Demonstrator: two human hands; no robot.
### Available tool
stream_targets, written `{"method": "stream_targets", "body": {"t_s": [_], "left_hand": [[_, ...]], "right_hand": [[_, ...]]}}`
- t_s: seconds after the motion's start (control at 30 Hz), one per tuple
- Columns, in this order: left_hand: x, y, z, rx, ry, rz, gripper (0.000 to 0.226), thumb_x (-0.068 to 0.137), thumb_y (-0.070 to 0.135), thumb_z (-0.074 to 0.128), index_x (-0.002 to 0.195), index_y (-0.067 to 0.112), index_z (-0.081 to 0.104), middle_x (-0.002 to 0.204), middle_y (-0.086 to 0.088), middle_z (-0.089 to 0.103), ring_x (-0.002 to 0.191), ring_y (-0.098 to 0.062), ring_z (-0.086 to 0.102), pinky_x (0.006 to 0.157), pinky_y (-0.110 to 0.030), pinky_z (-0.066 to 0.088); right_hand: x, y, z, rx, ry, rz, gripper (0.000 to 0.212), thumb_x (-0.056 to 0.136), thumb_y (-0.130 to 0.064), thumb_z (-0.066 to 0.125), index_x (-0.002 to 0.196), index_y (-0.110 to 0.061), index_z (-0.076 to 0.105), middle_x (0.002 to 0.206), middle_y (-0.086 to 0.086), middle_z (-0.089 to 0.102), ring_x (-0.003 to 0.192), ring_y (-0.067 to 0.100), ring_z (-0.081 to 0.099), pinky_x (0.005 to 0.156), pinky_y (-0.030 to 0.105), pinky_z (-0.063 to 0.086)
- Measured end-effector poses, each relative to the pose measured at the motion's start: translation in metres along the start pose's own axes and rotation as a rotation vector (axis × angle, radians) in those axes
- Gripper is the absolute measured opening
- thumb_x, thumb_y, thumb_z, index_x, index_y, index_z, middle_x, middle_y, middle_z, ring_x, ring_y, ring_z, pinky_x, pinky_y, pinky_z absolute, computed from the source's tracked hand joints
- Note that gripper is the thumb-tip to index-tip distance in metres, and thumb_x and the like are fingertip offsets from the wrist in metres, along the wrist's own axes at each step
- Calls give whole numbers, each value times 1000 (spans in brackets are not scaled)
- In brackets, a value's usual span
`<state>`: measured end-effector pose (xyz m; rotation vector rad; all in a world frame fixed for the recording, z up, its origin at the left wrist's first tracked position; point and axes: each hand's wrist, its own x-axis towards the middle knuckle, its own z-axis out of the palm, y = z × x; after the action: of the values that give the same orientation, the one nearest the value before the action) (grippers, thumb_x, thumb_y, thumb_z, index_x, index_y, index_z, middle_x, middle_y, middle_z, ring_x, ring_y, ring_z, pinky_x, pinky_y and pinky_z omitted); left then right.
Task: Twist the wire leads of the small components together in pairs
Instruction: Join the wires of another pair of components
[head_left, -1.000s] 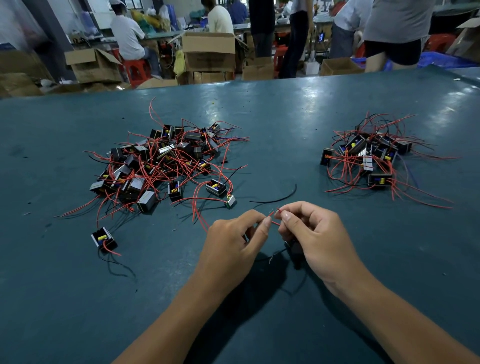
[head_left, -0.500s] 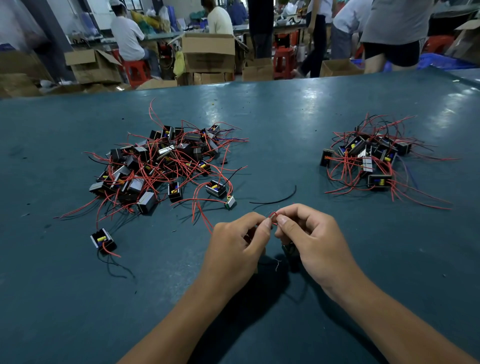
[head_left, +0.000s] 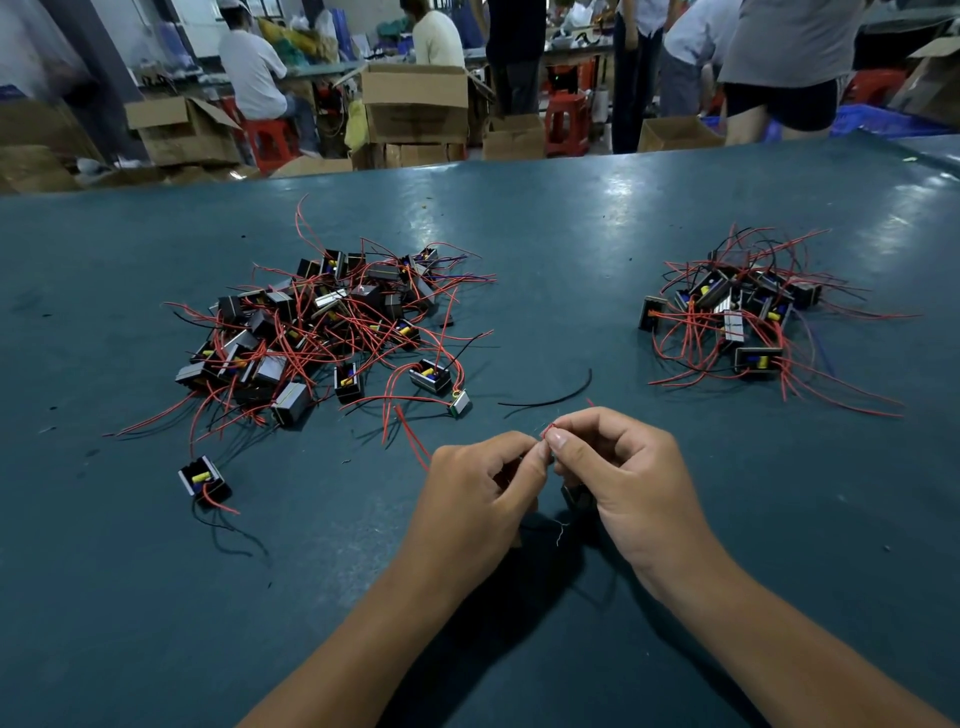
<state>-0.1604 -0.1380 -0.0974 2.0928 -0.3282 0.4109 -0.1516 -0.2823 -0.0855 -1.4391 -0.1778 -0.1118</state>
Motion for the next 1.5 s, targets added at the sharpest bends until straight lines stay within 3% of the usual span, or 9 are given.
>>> {"method": "stream_targets", "body": {"t_s": [0.23, 0.43, 0.57, 0.67, 0.77, 0.9, 1.03, 1.23, 1.5], "left_hand": [[-1, 1, 1, 32, -20, 59, 26, 99, 32, 56, 81, 18, 69, 58, 0, 58, 44, -16, 53, 46, -37, 42], [-2, 3, -2, -1, -108, 37, 24, 100, 28, 56, 80, 18, 65, 64, 4, 64, 46, -5, 63, 47, -34, 48], [4, -2, -13, -11, -86, 60, 18, 93, 21, 57, 100, 21, 73, 74, 17, 67, 62, 2, 64, 59, -24, 53], [10, -7, -23, 84, 0, 193, 26, 91, 9, 66, 116, 16, 71, 94, 11, 65, 73, -3, 58, 65, -21, 50], [11, -7, -29, 181, -14, 374, 32, 91, 13, 71, 123, 19, 67, 107, 1, 62, 83, -13, 59, 67, -31, 52], [12, -5, -36, 336, 0, 552, 21, 96, 29, 66, 117, 32, 64, 107, 5, 59, 82, -20, 59, 61, -37, 50], [13, -2, -44, 378, -23, 608, 18, 96, 30, 67, 114, 30, 68, 103, 3, 64, 78, -20, 55, 63, -34, 47], [14, 0, -48, 315, -101, 583, 16, 91, 14, 72, 106, 15, 78, 96, 0, 68, 78, -24, 57, 66, -39, 50], [11, 2, -49, 375, -72, 632, 12, 94, 16, 70, 103, 17, 77, 93, -1, 65, 74, -25, 52, 61, -38, 46]], "right_hand": [[0, 3, 0, 13, 19, -1, 10, 89, -1, 65, 80, -3, 68, 66, -2, 66, 58, 3, 56, 58, 14, 45], [1, 6, -1, -12, 18, -30, 14, 90, -1, 65, 77, -7, 67, 63, -3, 63, 55, 5, 53, 54, 16, 43], [3, 5, -3, -59, 11, -55, 19, 90, -2, 65, 75, -12, 66, 60, -9, 58, 55, 4, 47, 55, 21, 42], [4, 2, -6, -63, -52, -39, 19, 90, -1, 64, 74, -12, 65, 57, -13, 53, 54, 3, 42, 55, 18, 37], [3, -3, -8, -66, -171, -21, 18, 90, 0, 63, 75, -10, 66, 62, -6, 54, 60, 9, 43, 57, 23, 36], [4, -8, -13, -61, -293, 18, 10, 91, 0, 61, 82, 1, 65, 70, 15, 49, 66, 24, 37, 61, 37, 28], [5, -10, -19, -75, -374, 31, 10, 88, -3, 67, 79, -1, 64, 65, 6, 50, 64, 19, 38, 57, 31, 30], [4, -12, -20, -55, -451, 106, 6, 79, -15, 65, 77, -9, 66, 64, -1, 54, 60, 11, 45, 57, 21, 38], [5, -15, -21, -95, -479, 91, 8, 80, -16, 65, 75, -10, 65, 64, 3, 51, 63, 19, 38, 56, 25, 32]]}}
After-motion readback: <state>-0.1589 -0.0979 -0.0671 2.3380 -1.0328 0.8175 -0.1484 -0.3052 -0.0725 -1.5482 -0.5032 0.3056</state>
